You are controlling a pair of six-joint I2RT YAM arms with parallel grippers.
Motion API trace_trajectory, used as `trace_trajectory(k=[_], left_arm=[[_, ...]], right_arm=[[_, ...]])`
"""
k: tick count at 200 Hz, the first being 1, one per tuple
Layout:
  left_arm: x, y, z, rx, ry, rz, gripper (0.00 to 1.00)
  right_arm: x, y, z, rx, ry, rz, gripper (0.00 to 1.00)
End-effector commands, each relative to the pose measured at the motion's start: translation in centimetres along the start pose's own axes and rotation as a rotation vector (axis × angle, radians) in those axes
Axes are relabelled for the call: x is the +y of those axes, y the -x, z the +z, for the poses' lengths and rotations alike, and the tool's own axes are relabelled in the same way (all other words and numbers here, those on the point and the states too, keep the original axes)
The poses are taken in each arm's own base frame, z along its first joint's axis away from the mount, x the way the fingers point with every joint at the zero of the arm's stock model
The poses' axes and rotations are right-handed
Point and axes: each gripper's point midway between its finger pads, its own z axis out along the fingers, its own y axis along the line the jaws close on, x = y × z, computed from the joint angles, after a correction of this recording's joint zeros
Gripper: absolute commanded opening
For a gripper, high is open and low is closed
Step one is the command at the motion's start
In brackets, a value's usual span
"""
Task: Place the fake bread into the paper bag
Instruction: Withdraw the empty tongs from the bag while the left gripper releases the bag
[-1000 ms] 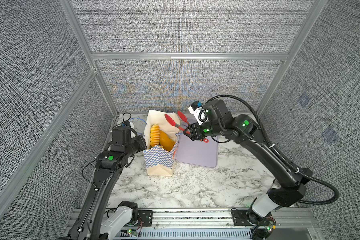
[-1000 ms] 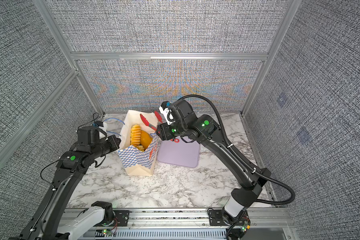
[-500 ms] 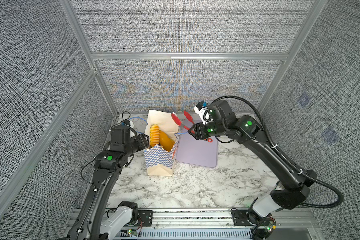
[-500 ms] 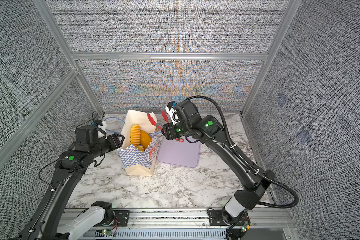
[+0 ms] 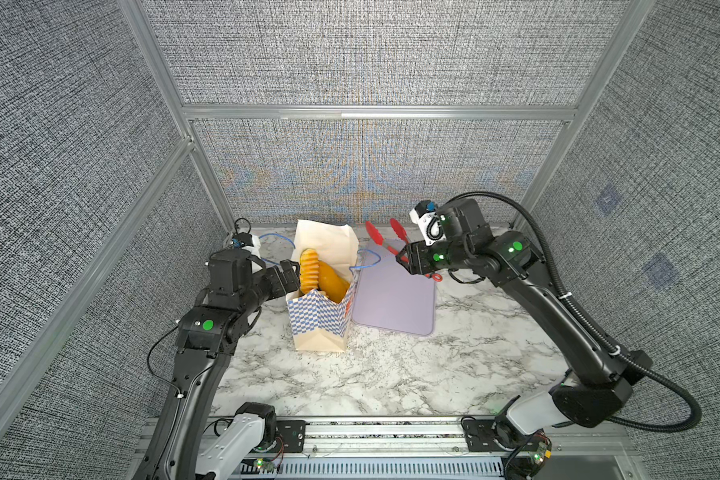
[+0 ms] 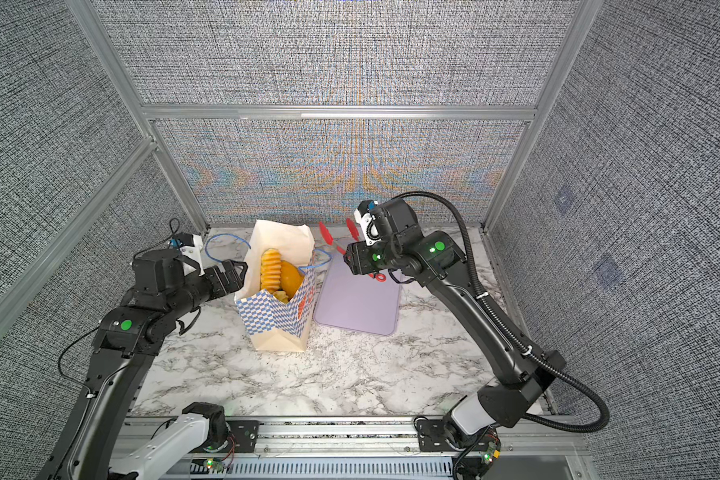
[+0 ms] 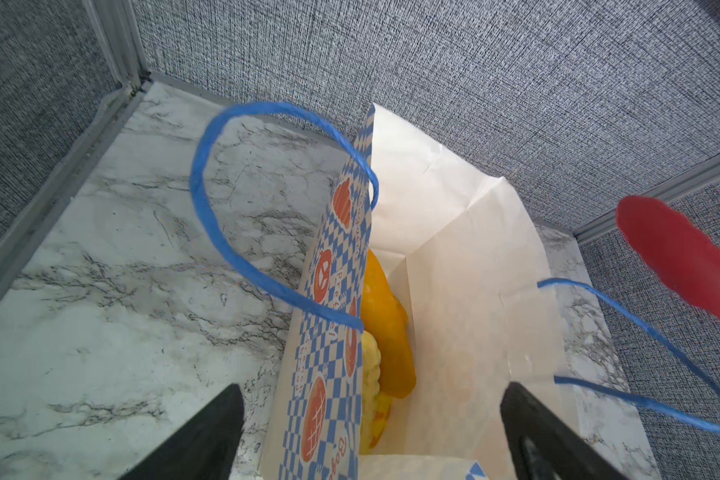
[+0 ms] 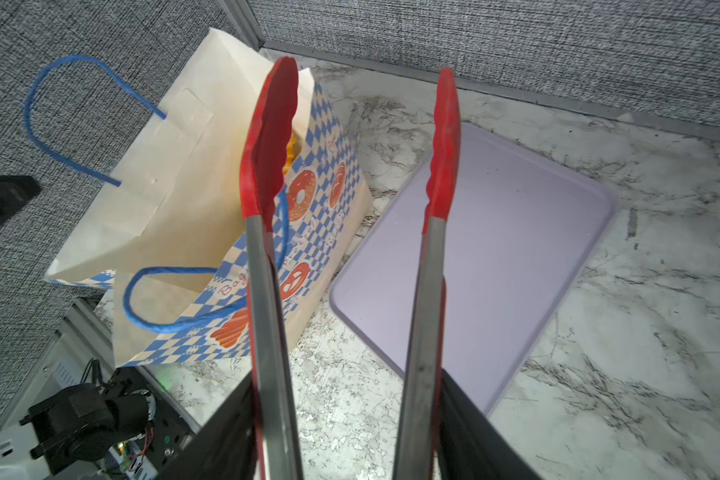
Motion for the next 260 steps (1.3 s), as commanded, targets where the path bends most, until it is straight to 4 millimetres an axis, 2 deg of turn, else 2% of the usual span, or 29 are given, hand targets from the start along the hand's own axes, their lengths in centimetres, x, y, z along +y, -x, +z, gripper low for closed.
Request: trace_trajectory(k=[1, 56, 113, 150, 175, 260], left_arm=[[0.4, 1.2, -1.3, -0.06, 0.036, 0.047, 0.97], [1.5, 4.1, -4.4, -0.189, 0.137, 0.11, 0.98], [4.8, 4.9, -3.0, -0.189, 0.32, 0.073, 0.99], [7.7, 2.8, -1.4, -0.167, 0.348, -0.042, 0.99], [10.5, 1.0, -0.3, -0.134, 0.362, -0.168, 0.99], [15.7, -4.9, 5.3, -0.055, 0.351, -0.389, 0.99]], right_arm=[[-3.0, 0.0, -0.6, -0.013, -0.112, -0.023, 0.63], [-9.6, -2.3, -1.3, 0.023, -0.282, 0.045, 0.63], [-15.7, -5.4, 0.0, 0.062, -0.371, 0.2, 0.63], [-19.6, -7.7, 1.5, 0.081, -0.406, 0.307, 0.63], [-22.1, -8.9, 2.5, 0.094, -0.433, 0.367, 0.63], [-27.0, -12.7, 7.1, 0.242, -0.525, 0.373, 0.63]])
